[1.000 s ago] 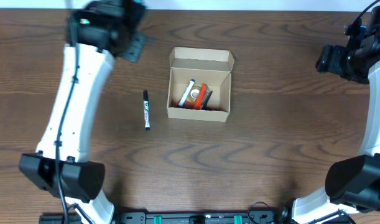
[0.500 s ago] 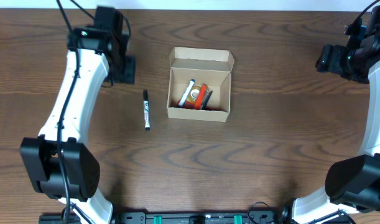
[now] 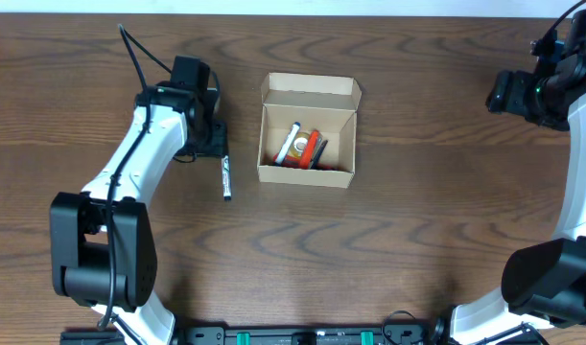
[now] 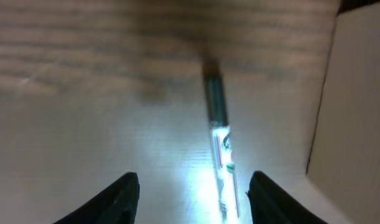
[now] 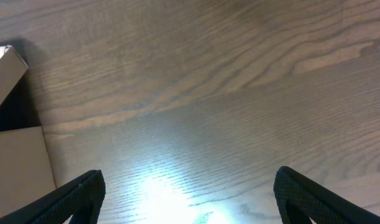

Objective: Pack container
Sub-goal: 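Lower the left gripper onto the black-capped marker and grasp it, then carry the black marker into the cardboard box and release, then raise both grippers and move them to the box's sides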

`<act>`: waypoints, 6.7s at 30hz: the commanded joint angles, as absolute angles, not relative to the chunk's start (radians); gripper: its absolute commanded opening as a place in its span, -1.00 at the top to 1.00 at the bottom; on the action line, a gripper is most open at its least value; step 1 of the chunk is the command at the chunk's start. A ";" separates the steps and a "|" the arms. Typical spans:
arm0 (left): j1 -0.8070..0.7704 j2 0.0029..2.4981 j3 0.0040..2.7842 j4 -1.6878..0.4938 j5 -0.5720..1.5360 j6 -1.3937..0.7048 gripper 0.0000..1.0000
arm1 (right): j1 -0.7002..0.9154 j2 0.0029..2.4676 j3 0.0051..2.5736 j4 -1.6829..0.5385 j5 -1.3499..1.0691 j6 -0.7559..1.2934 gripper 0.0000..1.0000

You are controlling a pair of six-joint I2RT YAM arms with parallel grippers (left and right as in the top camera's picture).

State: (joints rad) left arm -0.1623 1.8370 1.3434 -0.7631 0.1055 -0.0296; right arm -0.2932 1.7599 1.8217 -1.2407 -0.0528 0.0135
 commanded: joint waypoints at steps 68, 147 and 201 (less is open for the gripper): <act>-0.256 1.822 1.056 -0.491 0.097 -0.131 0.88 | -0.293 1.753 1.818 -1.262 -0.080 -0.009 -0.72; -0.477 2.138 1.720 -0.912 0.183 0.938 0.88 | -0.293 1.753 1.817 -1.268 -0.083 -0.009 -0.72; -0.162 1.699 1.999 -0.983 -0.215 0.228 -0.90 | -0.008 1.702 1.819 -0.629 -0.471 -0.028 -0.79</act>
State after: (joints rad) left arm -0.2375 1.7317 1.9854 -0.9688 -0.2890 0.4412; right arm -0.0334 1.7409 1.8164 -0.6628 -0.2085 -0.0406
